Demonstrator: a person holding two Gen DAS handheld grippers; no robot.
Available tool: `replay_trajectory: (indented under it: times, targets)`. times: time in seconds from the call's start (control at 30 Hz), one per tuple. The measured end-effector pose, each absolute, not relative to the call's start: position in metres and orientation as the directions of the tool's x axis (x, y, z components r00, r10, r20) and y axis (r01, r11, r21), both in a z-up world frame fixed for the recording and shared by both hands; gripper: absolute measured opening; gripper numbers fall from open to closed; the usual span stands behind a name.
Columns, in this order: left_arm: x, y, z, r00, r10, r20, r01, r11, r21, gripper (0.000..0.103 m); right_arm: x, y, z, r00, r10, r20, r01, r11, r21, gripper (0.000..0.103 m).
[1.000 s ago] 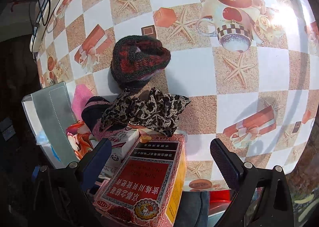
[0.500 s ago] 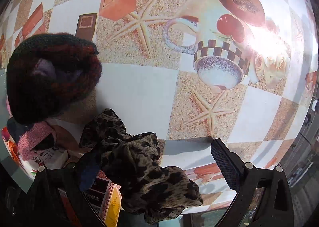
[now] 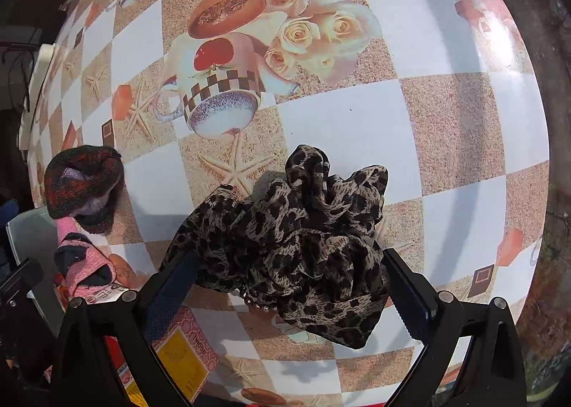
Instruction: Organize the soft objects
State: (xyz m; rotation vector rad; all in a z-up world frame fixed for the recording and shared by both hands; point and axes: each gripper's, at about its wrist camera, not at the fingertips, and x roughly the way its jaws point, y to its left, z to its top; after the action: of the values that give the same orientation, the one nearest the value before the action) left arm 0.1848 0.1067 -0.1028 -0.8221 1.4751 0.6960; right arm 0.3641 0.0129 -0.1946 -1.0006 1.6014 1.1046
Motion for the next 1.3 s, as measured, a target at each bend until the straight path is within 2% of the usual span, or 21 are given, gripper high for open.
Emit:
replay_trajectory:
  times: [0.2,0.4,0.7,0.83,0.9,0.93,0.97,1.07,1.1,1.2,1.3]
  targets:
    - [0.214,0.112,-0.142,-0.018,-0.114,-0.993,-0.820,0.570,-0.051,0.103,0.322,0.000,-0.199,-0.070,-0.114,-0.991,-0.993,0.105,0.058,0.103]
    - [0.216,0.117,-0.178,-0.114,-0.182,-0.977,-0.833,0.553,-0.006,0.103,0.311,-0.011,-0.196,-0.068,-0.073,-0.995,-0.992,0.114,0.059,0.103]
    - [0.206,0.116,-0.183,-0.082,-0.136,-0.987,-0.852,0.524,-0.002,0.103,0.327,0.022,-0.190,-0.069,-0.066,-0.995,-0.990,0.127,0.060,0.103]
    - [0.209,0.111,-0.188,-0.095,-0.162,-0.982,-0.873,0.488,0.004,0.103,0.327,0.024,-0.188,-0.067,-0.064,-0.996,-0.990,0.125,0.059,0.103]
    - [0.211,0.110,-0.184,-0.085,-0.145,-0.986,-0.871,0.492,0.002,0.096,0.326,0.022,-0.185,-0.068,-0.079,-0.995,-0.990,0.132,0.057,0.102]
    - [0.214,0.107,-0.180,-0.079,-0.120,-0.990,-0.858,0.514,0.006,0.082,0.327,0.022,-0.183,-0.070,-0.079,-0.994,-0.989,0.136,0.058,0.097]
    - [0.218,0.103,-0.174,-0.074,-0.097,-0.993,-0.838,0.545,0.010,0.062,0.329,0.021,-0.181,-0.070,-0.073,-0.995,-0.989,0.138,0.059,0.094]
    - [0.221,0.094,-0.165,-0.092,-0.055,-0.994,-0.799,0.600,0.041,0.054,0.330,0.018,-0.168,-0.072,-0.035,-0.997,-0.989,0.132,0.066,0.063]
    - [0.219,0.092,-0.159,-0.085,-0.030,-0.996,-0.797,0.602,0.050,0.054,0.331,0.017,-0.164,-0.080,-0.022,-0.997,-0.989,0.128,0.077,0.044]
    - [0.209,0.082,-0.135,-0.069,0.057,-0.996,-0.800,0.593,0.089,0.054,0.343,0.014,-0.162,-0.215,-0.021,-0.976,-0.960,0.188,0.208,0.044]
    - [0.191,0.071,-0.108,-0.054,0.121,-0.991,-0.811,0.574,0.114,0.054,0.359,0.006,-0.154,-0.240,0.000,-0.971,-0.937,0.263,0.231,0.044]
